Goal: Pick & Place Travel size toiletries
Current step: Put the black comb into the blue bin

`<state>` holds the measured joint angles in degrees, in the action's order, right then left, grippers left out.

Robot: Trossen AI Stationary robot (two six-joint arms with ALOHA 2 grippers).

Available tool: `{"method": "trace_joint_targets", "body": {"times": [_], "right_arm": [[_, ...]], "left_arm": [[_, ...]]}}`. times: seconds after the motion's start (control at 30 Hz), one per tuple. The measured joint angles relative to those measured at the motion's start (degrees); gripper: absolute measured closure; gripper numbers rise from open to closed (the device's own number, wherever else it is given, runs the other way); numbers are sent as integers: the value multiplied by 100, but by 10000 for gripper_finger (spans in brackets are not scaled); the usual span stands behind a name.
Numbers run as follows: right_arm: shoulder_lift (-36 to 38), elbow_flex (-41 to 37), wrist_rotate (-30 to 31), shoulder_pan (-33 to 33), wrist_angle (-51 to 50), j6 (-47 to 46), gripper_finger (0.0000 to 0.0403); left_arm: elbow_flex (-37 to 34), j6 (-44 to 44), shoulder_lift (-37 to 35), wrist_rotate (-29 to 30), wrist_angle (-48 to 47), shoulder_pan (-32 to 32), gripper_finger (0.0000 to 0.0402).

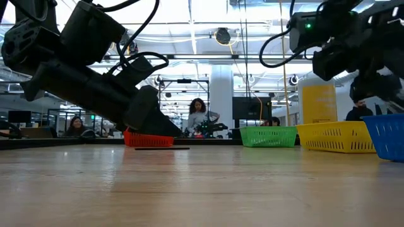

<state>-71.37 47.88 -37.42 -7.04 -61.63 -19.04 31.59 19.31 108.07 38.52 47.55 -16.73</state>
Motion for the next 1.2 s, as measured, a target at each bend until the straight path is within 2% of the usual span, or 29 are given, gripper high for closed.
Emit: {"method": "trace_joint_targets", "body": {"times": [0.2, 0.5, 0.9, 1.1, 1.2], "right_arm": [[156, 0, -784, -412, -27, -281, 127], [256, -29, -589, -485, 78, -191, 138], [-10, -378, -803, -145, 815, -362, 137], [-13, -732, -984, -232, 1202, -989, 133], [-13, -801, -1314, -248, 1128, -1303, 117]], "left_arm": [[0, 0, 0, 0, 0, 0, 206], [0, 2, 0, 0, -4, 0, 206], [0, 2, 0, 0, -32, 0, 206], [0, 9, 0, 0, -59, 0, 206], [0, 7, 0, 0, -61, 0, 206]]}}
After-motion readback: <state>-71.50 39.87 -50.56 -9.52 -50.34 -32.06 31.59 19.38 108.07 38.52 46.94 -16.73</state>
